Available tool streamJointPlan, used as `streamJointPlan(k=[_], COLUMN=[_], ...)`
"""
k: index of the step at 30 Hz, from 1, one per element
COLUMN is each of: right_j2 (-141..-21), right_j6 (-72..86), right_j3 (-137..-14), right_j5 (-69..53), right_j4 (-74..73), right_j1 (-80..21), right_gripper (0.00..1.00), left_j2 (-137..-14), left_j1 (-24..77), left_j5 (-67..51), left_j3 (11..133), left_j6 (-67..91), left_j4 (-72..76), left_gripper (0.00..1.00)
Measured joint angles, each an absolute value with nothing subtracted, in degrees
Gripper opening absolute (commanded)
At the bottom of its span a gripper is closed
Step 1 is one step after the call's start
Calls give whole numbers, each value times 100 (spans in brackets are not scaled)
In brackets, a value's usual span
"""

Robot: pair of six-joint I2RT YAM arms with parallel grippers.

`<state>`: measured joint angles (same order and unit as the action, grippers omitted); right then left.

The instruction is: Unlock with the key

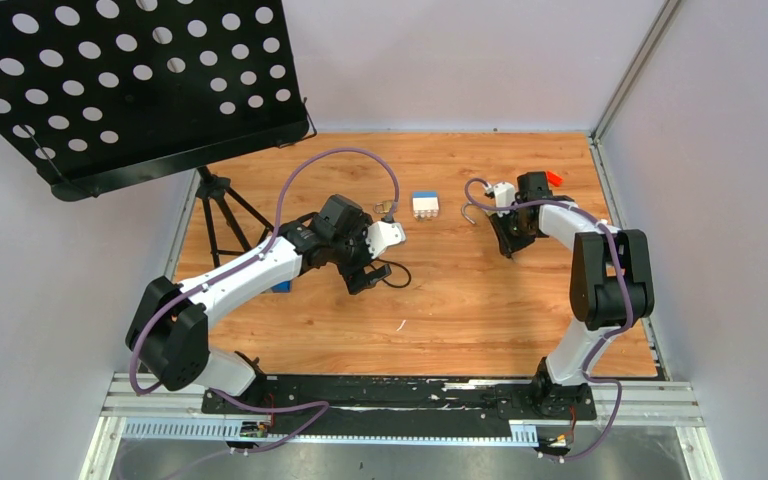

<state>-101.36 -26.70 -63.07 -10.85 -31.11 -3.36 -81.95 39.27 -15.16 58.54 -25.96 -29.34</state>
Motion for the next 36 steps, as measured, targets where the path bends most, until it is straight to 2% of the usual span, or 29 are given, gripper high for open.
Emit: streamJointPlan(k=[4,17,36], right_j2=[-10136,-10084,-9935], right_j6=[-2670,-2672,-2711], right_j3=[-6307,-6300,-6263], right_j5=[-1035,-921,-899], right_j4=[-3109,-3146,-3232], right_j1=[-336,-336,-281], right_gripper=[21,32,21], left_j2=[-8195,-8195,-8195], left_j1=[3927,3927,3927], left_j5=[-1553,-1601,-1623], left_j3=[5854,5850,5830], left_j6=[-2596,-2596,-2593], left_j4=[-2934,-2934,-2936], left_gripper=[100,100,100])
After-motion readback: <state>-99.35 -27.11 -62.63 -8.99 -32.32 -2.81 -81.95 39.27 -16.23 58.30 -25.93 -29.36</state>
